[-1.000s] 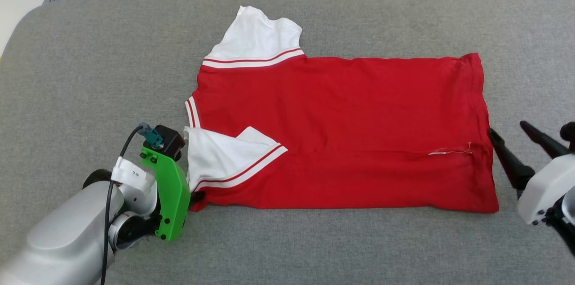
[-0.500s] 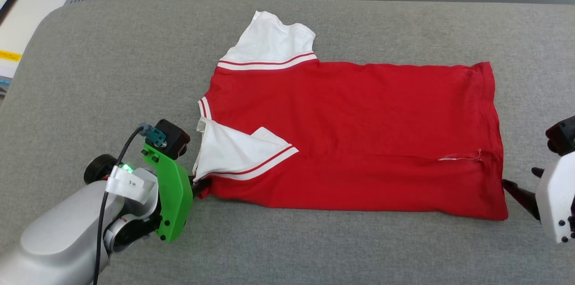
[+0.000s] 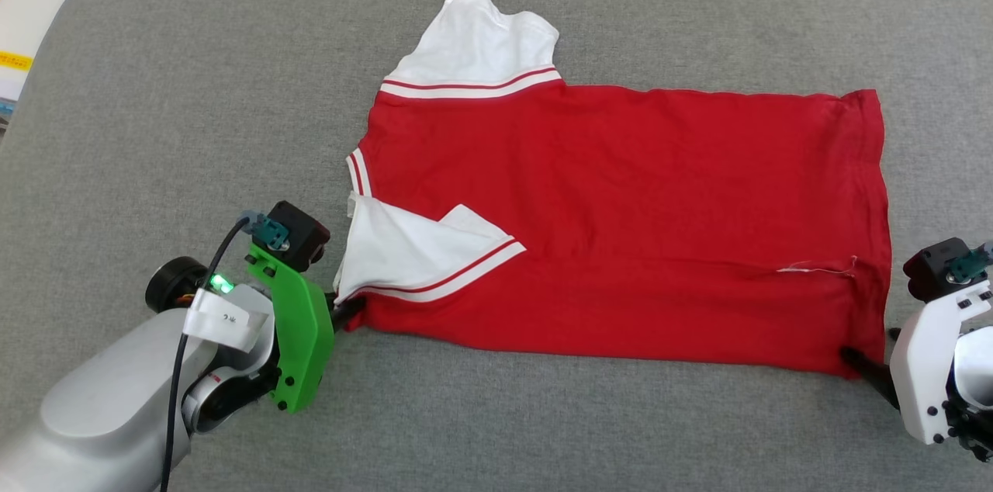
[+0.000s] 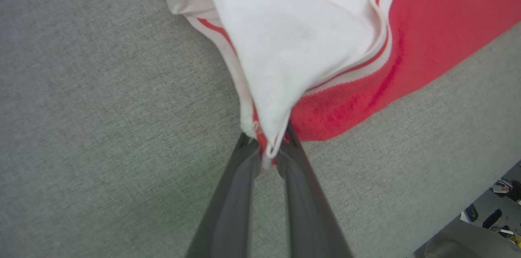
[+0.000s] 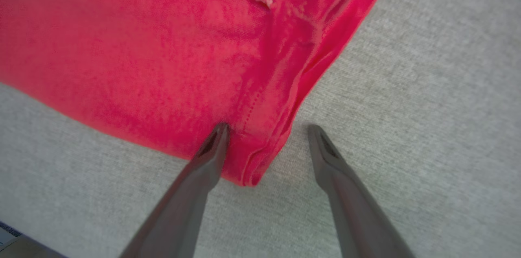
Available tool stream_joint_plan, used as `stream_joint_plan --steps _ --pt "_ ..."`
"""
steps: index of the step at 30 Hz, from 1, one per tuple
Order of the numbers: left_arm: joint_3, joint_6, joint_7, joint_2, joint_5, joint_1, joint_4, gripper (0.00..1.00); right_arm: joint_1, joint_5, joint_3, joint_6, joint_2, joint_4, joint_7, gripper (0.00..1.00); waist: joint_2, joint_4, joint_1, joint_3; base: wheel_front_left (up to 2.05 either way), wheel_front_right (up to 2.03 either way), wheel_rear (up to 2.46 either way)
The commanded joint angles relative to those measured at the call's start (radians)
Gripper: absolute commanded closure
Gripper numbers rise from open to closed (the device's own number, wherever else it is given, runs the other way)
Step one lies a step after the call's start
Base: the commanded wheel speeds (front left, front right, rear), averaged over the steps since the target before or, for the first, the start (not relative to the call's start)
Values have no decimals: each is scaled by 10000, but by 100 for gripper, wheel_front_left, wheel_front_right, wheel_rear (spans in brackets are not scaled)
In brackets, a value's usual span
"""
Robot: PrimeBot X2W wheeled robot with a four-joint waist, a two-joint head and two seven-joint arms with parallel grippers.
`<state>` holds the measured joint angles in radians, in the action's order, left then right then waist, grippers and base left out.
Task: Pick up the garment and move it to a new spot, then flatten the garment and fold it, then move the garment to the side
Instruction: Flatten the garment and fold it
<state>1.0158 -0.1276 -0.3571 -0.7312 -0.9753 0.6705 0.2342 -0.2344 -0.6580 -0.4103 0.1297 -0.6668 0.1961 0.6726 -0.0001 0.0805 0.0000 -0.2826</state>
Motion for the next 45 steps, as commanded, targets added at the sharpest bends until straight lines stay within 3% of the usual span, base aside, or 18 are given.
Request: stream_joint_plan --steps 1,2,7,12,26,32,40,41,42,43,44,45 --pt "-5 20 111 26 -45 -4 72 100 241 -166 -478 10 510 491 -153 54 1 -55 0 79 0 0 0" --pt "-19 28 169 14 -77 -63 104 100 211 -194 -465 10 521 555 -334 100 1 -83 0 130 0 0 0" --pt "-26 24 399 -184 -245 -441 215 100 143 -333 -90 10 342 627 -1344 100 1 -199 0 592 0 0 0" --pt "-25 105 447 -585 -379 -823 -192 100 528 -382 396 10 100 95 -1676 100 1 -252 0 1034 0 0 0" --pt "66 923 262 -1740 -749 -1975 -2497 100 2810 -138 2263 10 62 -2237 -1046 100 1 -260 0 1300 0 0 0" --pt "153 1190 392 -1559 -884 -2326 -2396 100 3044 17 2679 10 447 -2179 -613 100 1 -345 0 919 0 0 0" --pt "340 1063 475 -1063 -987 -2485 -1135 100 2488 212 2268 10 1024 -888 -971 100 1 -359 0 671 0 0 0" --pt "367 1046 462 -1048 -988 -2504 -1031 100 2433 201 2239 10 1086 -809 -1132 80 1 -349 0 702 0 0 0" --pt "383 1023 488 -1038 -969 -2514 -941 87 2372 186 2233 10 1161 -743 -1383 60 1 -326 0 768 0 0 0" --pt "353 1034 566 -1032 -970 -2522 -891 42 2337 213 2252 10 1194 -696 -1600 7 1 -305 0 822 0 0 0" --pt "286 1087 713 -1041 -948 -2523 -854 0 2304 311 2276 10 1199 -671 -1902 0 1 -277 0 915 0 0 0" --pt "256 1122 809 -1079 -891 -2520 -864 0 2290 374 2313 10 1215 -670 -2137 0 1 -261 0 980 0 0 0"
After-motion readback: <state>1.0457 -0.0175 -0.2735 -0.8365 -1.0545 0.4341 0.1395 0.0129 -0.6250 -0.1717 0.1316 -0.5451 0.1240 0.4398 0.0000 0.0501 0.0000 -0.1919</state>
